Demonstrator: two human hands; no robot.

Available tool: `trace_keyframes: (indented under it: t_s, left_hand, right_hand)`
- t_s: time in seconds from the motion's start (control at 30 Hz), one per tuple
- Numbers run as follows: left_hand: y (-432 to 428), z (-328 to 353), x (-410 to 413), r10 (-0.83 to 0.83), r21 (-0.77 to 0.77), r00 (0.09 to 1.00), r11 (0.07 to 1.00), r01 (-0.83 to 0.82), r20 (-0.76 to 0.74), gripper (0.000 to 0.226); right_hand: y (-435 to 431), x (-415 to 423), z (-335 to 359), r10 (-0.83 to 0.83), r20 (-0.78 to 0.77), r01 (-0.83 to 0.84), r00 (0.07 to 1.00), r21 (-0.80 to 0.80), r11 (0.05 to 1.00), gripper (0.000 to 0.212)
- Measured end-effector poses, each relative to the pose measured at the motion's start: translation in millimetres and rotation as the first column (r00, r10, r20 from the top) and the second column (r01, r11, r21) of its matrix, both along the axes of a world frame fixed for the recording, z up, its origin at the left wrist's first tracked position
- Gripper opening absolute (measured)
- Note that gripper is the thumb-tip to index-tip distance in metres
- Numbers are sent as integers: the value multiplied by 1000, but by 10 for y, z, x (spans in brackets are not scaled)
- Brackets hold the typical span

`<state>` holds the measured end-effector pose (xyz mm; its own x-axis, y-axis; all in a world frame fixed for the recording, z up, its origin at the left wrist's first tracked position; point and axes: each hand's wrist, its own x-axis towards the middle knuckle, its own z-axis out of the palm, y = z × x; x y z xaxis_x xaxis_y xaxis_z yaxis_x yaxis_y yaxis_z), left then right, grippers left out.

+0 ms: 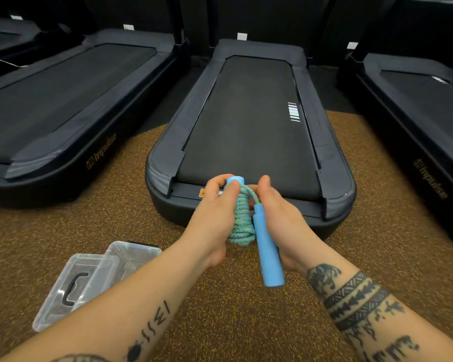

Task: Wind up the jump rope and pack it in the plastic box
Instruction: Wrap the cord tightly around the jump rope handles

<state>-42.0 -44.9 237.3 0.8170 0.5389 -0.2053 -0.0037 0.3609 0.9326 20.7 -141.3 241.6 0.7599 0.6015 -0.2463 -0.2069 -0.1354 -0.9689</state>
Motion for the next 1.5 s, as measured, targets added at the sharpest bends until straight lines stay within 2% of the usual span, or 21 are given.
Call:
trace_keyframes:
  t_s: [0.1,0.17,0.2,0.37,0.6,0.7,0.77,0.87,0.93,1.0,1.07,1.13,1.23,1.3,1.33,1.43,1.5]
  left_hand:
    - [80,21,28,127,7,992,992,-127,-7,15]
    - [103,23,24,151,7,988,989,-151,-15,13]
    - [105,21,16,134,20,991,991,-134,-21,12]
    - [-32,-6,-12,26,147,1000,989,-24,-11,15]
    - [-80,-100,-53,7,287,994,958,25,-110,20]
    - [-65,-93,-80,-61,294,989,951,99,-136,26]
    - [-20,-63,-102,-98,322,984,936,142,-148,33]
    - [71,-14,-196,-89,397,980,905,153,-175,32]
    - [163,24,-286,-19,422,989,903,80,-146,28]
    - [319,21,-406,79,463,989,886,-13,-123,30]
    - [524,4,-530,154,466,977,882,-68,-147,39]
    - [761,-51,-672,177,461,962,885,-63,-207,46]
    - [1136,-167,-910,155,305,950,950,-67,-272,59]
    - [1336,-256,-1052,101,150,960,987,-64,-260,53]
    - [1423,-294,-1108,90,125,957,991,-57,-276,50]
    - [1598,-558,-1194,149,193,923,978,-83,-355,46]
    - [1655,-831,-1222,244,227,886,960,-164,-393,43]
  right_hand:
    - [-55,14,-15,127,178,-112,976,-95,989,26]
    - [-76,26,-34,168,271,-133,948,-144,981,17]
    - [-74,33,-38,138,285,-105,948,-130,986,17]
    - [23,14,22,-90,150,82,985,55,995,22]
    - [83,-138,-160,-135,220,140,966,-7,990,26]
    - [77,-127,-156,-157,186,158,970,5,987,22]
    - [97,-139,-142,-144,144,142,979,25,990,20]
    - [173,-188,-113,-64,75,59,995,62,996,16]
    - [259,-238,-88,41,30,-45,999,119,992,20]
    - [387,-315,-97,142,82,-151,987,120,981,28]
    - [585,-436,-139,206,181,-218,962,50,975,30]
    - [839,-584,-239,204,209,-212,956,17,977,28]
    - [1254,-817,-388,172,79,-175,982,46,983,28]
    - [1481,-931,-522,156,15,-157,988,25,987,30]
    - [1569,-973,-615,150,4,-150,989,14,989,30]
    - [1761,-1098,-947,127,-3,-127,992,-8,992,28]
    - [1859,-1168,-1186,99,-9,-99,995,-34,994,28]
